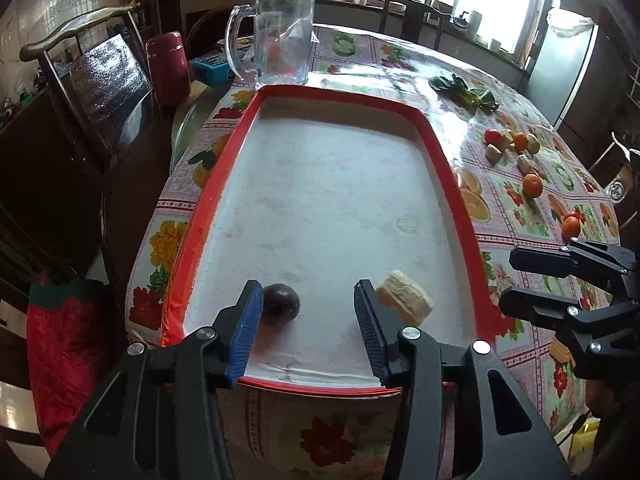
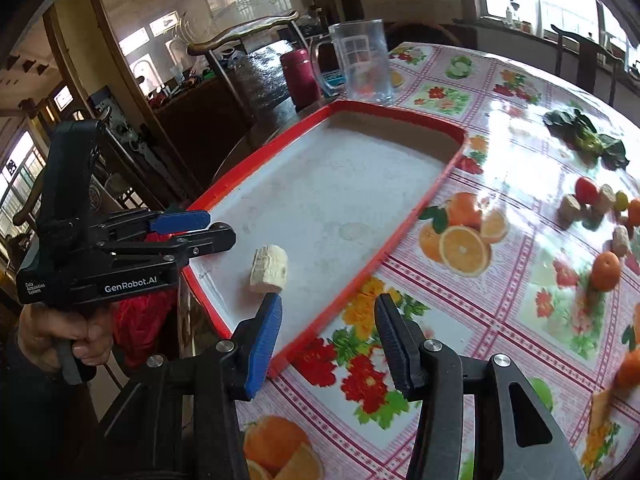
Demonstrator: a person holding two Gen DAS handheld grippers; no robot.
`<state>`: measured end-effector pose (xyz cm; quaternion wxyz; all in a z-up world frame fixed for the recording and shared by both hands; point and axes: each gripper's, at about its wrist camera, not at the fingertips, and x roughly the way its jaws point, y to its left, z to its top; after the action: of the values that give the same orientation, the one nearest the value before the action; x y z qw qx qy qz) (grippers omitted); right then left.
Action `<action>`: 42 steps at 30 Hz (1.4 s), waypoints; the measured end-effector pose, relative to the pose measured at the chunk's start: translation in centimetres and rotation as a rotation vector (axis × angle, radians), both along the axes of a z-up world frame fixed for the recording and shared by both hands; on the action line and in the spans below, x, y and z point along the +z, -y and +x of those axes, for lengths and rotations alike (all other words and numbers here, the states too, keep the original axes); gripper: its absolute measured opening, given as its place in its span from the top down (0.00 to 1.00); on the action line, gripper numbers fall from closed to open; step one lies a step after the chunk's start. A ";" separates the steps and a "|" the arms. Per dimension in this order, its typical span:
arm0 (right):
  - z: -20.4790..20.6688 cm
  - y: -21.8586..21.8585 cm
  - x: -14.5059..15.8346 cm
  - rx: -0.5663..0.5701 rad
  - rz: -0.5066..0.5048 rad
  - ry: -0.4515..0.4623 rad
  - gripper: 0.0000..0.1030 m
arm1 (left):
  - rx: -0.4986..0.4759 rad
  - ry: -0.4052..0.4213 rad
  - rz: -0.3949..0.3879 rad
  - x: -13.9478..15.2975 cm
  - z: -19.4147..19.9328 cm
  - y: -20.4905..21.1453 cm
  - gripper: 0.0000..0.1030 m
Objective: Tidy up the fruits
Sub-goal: 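Move both grippers back to the fruits on the tablecloth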
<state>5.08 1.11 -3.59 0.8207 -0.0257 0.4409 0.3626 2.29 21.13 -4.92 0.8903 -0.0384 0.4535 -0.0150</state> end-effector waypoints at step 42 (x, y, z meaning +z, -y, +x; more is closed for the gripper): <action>2.1 24.1 -3.0 -0.520 0.019 -0.049 0.52 | -0.410 0.000 -0.038 0.9 6.2 22.5 0.56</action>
<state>7.16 -23.02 -6.64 0.8757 0.1050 0.4487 0.1443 8.50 -1.32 -4.02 0.8677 0.0376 0.4516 -0.2044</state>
